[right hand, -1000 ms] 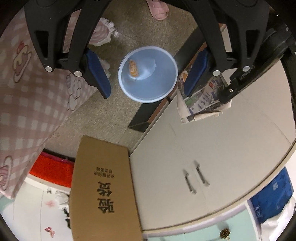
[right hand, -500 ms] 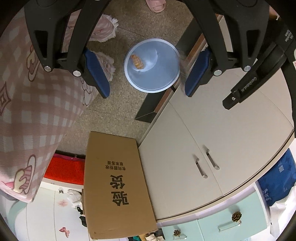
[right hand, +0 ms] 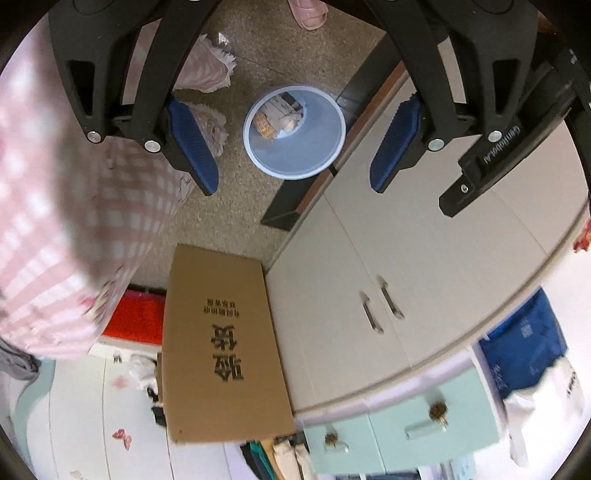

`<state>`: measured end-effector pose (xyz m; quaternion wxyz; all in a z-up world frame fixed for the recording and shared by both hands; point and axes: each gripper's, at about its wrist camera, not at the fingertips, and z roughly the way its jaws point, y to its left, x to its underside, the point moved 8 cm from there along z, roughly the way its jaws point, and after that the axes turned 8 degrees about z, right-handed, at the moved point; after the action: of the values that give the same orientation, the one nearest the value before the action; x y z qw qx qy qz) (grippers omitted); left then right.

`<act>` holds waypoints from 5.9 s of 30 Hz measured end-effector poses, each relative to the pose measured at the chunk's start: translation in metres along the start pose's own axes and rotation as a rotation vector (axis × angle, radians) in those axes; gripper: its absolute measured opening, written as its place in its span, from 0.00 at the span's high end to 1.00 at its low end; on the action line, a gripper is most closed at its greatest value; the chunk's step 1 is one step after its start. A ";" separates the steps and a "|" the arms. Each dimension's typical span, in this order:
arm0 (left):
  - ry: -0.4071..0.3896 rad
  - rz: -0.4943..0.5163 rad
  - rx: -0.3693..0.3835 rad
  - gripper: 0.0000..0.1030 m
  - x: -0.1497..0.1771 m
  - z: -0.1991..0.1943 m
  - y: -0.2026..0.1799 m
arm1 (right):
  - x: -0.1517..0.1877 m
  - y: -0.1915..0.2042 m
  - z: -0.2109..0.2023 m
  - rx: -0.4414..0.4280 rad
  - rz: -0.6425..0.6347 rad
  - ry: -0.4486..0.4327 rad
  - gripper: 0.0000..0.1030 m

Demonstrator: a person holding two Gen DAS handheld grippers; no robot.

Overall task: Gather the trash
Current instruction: 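Lower the newspaper into the wastebasket and open the left tool, then grasp the orange bottle cap with the left tool while the right tool grasps the yellow bag, then carry the cap and yellow bag to the wastebasket and open both tools, then move both tools back over the table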

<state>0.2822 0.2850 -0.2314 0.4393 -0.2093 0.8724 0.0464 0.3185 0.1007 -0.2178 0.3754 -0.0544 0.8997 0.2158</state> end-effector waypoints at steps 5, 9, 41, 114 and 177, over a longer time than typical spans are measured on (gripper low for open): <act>-0.057 0.038 0.014 0.44 -0.012 -0.050 -0.015 | -0.014 0.000 -0.050 -0.012 0.008 -0.068 0.18; -0.085 0.061 0.059 0.43 -0.018 -0.084 -0.035 | -0.020 -0.009 -0.090 -0.012 0.028 -0.115 0.17; 0.096 0.524 0.387 0.28 0.059 -0.123 -0.292 | -0.006 -0.285 -0.230 0.636 0.083 -0.075 0.06; 0.061 0.288 0.512 0.72 0.006 -0.133 -0.203 | -0.044 -0.121 -0.213 0.183 0.008 -0.205 0.96; 0.158 0.075 0.022 0.24 -0.016 0.031 -0.025 | -0.035 -0.011 -0.017 0.065 -0.049 -0.112 0.13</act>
<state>0.3239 0.2755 -0.2351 0.3694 -0.1746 0.9120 0.0367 0.3353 0.0812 -0.1863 0.4321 -0.0519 0.8821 0.1800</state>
